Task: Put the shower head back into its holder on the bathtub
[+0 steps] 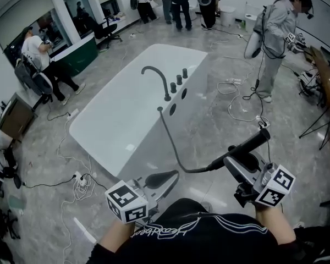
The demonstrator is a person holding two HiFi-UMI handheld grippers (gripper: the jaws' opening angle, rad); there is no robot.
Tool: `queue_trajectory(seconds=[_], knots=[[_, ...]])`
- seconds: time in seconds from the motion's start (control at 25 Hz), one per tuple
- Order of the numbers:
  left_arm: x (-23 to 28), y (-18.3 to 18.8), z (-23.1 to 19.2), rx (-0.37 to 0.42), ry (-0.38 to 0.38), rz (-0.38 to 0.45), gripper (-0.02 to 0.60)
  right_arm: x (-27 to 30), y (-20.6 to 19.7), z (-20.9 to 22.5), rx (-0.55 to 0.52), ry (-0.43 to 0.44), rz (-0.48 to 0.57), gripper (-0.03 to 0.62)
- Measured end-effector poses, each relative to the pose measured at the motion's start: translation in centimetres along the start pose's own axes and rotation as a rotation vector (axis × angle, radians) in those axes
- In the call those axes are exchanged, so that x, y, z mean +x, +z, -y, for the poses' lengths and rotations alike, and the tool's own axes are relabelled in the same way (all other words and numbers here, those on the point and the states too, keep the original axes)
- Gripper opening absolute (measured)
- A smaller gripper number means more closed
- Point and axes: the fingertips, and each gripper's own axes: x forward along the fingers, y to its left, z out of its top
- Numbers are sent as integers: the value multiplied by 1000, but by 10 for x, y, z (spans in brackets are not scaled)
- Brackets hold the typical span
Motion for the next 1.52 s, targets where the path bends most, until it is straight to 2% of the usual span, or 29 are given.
queue_trajectory(seconds=[0.2,0.44,0.6,0.76,0.92,1.12,1.28,1.36,1.52], knots=[[5,-11,-25,-15,24,-52,6,18,5,24,55,-42,31,137],[10,-23,-69,-48,42,-85,6,54,3,56,114,-48,42,137],[15,-27,-118,-101,62,-106,6,98,-6,90,140,-51,21,137],[23,-19,-188,-127,81,-115,6,156,-6,131,176,-47,30,137],[34,-20,-245,-182,46,-153,6,211,0,162,208,-55,27,137],[48,-19,-310,-187,-12,-189,6,271,17,190,207,-62,53,137],[59,-27,-340,-127,-47,-245,11,303,33,197,183,-58,75,137],[66,-37,-351,-107,-60,-266,46,315,39,199,173,-51,85,137],[91,-70,-367,-148,-102,-301,134,330,43,205,172,-39,98,137]])
